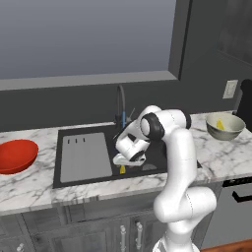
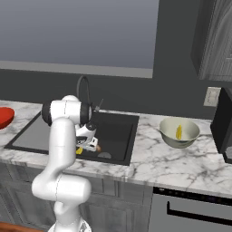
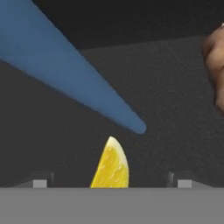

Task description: Pick the lemon wedges from the sink and place them in one bowl. Place the potato in the other bowl. Then turn off the sink faucet.

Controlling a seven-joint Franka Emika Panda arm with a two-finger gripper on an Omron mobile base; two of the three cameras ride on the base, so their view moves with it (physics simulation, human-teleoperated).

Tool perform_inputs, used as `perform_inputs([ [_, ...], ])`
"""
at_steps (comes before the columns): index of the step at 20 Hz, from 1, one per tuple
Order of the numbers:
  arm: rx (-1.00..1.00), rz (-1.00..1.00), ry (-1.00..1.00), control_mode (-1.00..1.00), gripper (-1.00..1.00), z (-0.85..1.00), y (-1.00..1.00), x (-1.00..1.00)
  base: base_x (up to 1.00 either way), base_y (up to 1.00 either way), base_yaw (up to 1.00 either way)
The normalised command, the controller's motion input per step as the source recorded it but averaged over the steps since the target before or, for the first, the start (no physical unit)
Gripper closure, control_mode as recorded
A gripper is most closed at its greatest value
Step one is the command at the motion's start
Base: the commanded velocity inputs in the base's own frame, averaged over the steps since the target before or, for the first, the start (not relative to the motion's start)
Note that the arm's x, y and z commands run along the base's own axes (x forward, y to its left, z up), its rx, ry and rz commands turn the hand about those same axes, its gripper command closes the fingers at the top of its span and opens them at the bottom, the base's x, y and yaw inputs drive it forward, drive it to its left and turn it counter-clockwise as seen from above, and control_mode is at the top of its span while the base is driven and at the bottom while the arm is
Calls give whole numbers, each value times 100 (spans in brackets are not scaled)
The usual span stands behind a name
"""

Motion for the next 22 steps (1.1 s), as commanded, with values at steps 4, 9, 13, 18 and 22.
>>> perform_inputs([
  [4,0,0,0,-100,-100,-19,7,16,0,0,0],
  [9,0,0,0,-100,-100,-11,2,0,0,0,0],
  [13,0,0,0,-100,-100,-1,0,0,0,0,0],
  [18,0,0,0,-100,-100,0,2,-10,0,0,0],
  [22,0,0,0,-100,-100,0,4,-18,0,0,0],
])
